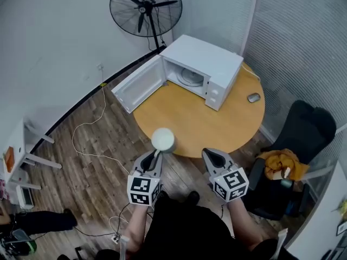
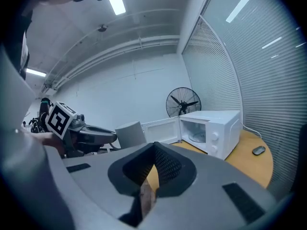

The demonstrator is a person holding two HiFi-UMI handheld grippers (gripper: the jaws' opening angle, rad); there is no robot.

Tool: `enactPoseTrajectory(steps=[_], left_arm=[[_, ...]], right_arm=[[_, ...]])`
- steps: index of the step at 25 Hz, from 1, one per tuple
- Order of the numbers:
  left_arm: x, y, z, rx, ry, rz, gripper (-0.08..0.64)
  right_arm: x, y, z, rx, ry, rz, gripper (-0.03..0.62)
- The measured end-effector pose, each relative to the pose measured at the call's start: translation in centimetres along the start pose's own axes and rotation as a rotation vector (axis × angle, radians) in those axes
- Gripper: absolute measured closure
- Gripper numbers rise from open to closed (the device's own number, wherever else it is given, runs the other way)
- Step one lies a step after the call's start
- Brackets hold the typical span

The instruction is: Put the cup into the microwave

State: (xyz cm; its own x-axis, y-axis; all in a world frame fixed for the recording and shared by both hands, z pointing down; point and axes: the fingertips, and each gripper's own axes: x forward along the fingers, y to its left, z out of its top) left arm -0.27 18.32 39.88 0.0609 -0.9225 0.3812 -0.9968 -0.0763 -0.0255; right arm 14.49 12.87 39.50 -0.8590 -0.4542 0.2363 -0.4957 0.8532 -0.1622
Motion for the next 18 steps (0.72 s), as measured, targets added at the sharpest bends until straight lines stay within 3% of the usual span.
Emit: enactPoseTrajectory(steps=[18], left_arm=[[3.1, 3.4, -0.4, 0.015, 0.033, -0.027, 0.517]], right_arm=[[4.0, -0.7, -0.6, 0.068, 0.051, -0.040, 0.583]])
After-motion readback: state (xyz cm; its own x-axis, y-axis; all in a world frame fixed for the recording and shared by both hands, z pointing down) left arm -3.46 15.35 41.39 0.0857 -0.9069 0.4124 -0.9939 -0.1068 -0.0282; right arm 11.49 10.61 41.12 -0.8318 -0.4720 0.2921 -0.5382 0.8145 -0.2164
